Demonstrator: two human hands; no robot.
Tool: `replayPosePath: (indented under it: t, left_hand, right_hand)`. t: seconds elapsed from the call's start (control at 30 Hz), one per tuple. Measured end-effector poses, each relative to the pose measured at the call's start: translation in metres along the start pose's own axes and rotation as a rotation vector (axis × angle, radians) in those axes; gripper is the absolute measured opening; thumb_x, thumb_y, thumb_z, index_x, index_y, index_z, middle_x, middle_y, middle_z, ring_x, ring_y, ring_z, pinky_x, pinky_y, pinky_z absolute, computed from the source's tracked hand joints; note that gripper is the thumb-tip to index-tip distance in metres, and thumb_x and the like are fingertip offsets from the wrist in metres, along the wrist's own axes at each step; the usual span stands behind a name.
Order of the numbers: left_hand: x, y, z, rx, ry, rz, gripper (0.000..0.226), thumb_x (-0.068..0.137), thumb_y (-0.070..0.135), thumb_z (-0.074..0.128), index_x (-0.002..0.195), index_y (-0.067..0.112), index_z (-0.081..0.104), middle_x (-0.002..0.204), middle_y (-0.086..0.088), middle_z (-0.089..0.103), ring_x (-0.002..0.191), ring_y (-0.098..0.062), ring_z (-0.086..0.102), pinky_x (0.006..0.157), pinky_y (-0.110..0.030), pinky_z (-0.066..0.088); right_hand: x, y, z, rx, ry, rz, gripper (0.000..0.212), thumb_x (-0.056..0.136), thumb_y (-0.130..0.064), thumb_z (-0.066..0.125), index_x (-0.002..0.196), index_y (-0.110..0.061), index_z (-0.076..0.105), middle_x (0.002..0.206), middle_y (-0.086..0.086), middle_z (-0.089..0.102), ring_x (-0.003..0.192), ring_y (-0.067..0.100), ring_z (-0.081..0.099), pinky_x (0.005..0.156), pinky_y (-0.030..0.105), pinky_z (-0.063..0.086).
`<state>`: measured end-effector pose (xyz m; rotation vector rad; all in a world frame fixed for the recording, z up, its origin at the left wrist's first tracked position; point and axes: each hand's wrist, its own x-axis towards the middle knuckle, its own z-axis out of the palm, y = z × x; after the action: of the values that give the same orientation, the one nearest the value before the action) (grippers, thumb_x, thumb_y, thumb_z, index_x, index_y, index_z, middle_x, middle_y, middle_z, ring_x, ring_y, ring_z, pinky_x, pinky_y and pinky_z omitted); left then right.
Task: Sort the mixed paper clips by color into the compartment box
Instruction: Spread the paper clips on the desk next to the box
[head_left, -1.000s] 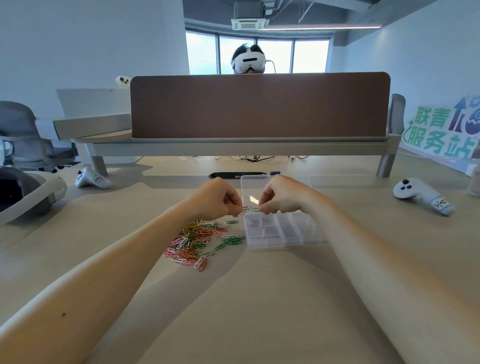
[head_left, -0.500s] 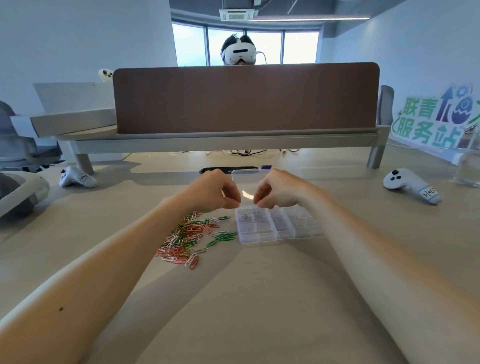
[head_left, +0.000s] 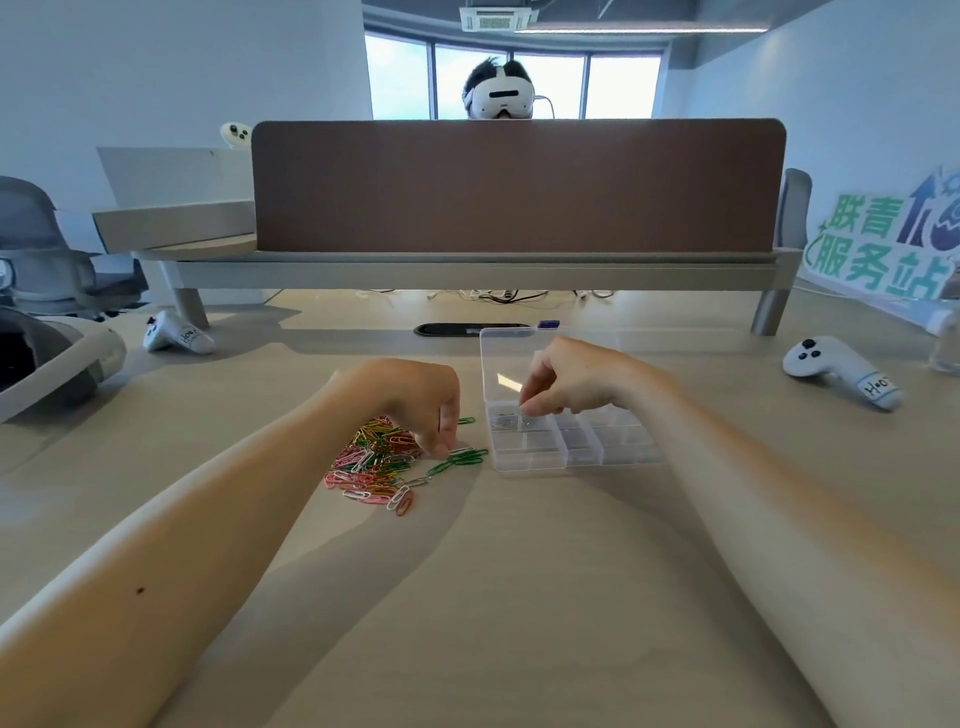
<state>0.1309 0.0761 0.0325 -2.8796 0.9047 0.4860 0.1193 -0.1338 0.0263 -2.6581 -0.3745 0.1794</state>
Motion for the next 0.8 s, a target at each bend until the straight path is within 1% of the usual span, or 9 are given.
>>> replayPosePath:
  t: [0.13,0.2,0.27,0.37,0.47,0.53,0.63,0.73,0.8]
  left_hand:
    - [-0.004,-0.001,-0.002,0.05,-0.013,0.015,0.011,0.084,0.029,0.07,0.09,0.02,0.071,0.092,0.009,0.064,0.086,-0.012,0.057,0.083,-0.029,0.044]
    - [-0.006,-0.005,-0.006,-0.001,0.026,0.034,0.004,0.086,0.021,0.068,0.088,0.018,0.069,0.088,0.007,0.069,0.08,-0.012,0.065,0.079,-0.026,0.047]
    - [-0.006,-0.007,-0.01,-0.123,0.15,0.056,0.006,0.086,0.014,0.068,0.083,0.019,0.069,0.08,0.006,0.072,0.07,-0.006,0.069,0.07,-0.02,0.047]
    - [0.002,0.003,-0.006,-0.339,0.465,0.1,0.003,0.083,0.015,0.071,0.085,0.017,0.07,0.075,0.006,0.071,0.06,-0.003,0.066,0.063,-0.014,0.051]
    - [0.016,0.018,0.009,-0.351,0.6,0.161,0.009,0.082,0.016,0.073,0.09,0.013,0.073,0.081,0.005,0.07,0.062,-0.004,0.063,0.068,-0.016,0.055]
    - [0.023,0.024,0.015,-0.294,0.589,0.167,0.013,0.083,0.015,0.071,0.096,0.012,0.074,0.088,0.002,0.071,0.066,-0.001,0.06,0.07,-0.013,0.052]
    - [0.022,0.023,0.012,-0.279,0.556,0.157,0.016,0.086,0.014,0.069,0.101,0.013,0.074,0.094,0.004,0.07,0.07,0.001,0.058,0.065,-0.006,0.044]
    - [0.008,0.012,-0.003,-0.279,0.515,0.122,0.01,0.083,0.018,0.071,0.093,0.016,0.074,0.086,0.009,0.069,0.071,0.0,0.06,0.06,-0.006,0.042]
    - [-0.004,0.003,-0.009,-0.267,0.411,0.105,0.006,0.08,0.022,0.075,0.085,0.02,0.073,0.08,0.01,0.07,0.071,-0.003,0.063,0.063,-0.009,0.044]
  right_hand:
    - [0.0,0.002,0.0,0.017,-0.007,0.004,0.009,0.088,-0.023,0.07,0.096,-0.021,0.074,0.096,0.0,0.07,0.082,0.013,0.063,0.062,0.022,0.049]
    - [0.0,0.002,-0.001,0.039,-0.01,0.009,0.011,0.088,-0.02,0.069,0.097,-0.019,0.075,0.096,0.001,0.07,0.082,0.013,0.064,0.063,0.021,0.05]
    - [-0.001,0.003,-0.001,0.069,-0.003,0.017,0.011,0.088,-0.015,0.07,0.098,-0.016,0.075,0.093,0.002,0.071,0.084,0.015,0.065,0.065,0.022,0.051]
    - [-0.001,0.004,-0.002,0.117,0.001,0.034,0.013,0.085,-0.01,0.072,0.098,-0.013,0.075,0.093,0.004,0.073,0.088,0.018,0.068,0.068,0.022,0.056]
    - [-0.002,0.002,-0.001,0.158,-0.011,0.031,0.016,0.084,-0.008,0.072,0.099,-0.012,0.075,0.092,0.007,0.074,0.085,0.018,0.068,0.069,0.022,0.057]
    - [-0.002,0.001,-0.001,0.161,-0.015,0.027,0.017,0.085,-0.007,0.071,0.101,-0.011,0.074,0.092,0.007,0.073,0.085,0.018,0.069,0.069,0.022,0.057]
    - [-0.004,0.001,-0.003,0.152,-0.015,0.025,0.017,0.086,-0.008,0.07,0.102,-0.012,0.074,0.092,0.006,0.073,0.085,0.018,0.069,0.069,0.022,0.057]
    - [-0.005,0.0,-0.002,0.113,-0.009,0.022,0.014,0.086,-0.012,0.071,0.099,-0.014,0.074,0.092,0.004,0.073,0.081,0.015,0.067,0.065,0.021,0.054]
    - [-0.007,-0.005,-0.001,0.058,0.002,0.0,0.01,0.086,-0.017,0.071,0.095,-0.018,0.074,0.089,0.0,0.072,0.077,0.011,0.065,0.062,0.02,0.051]
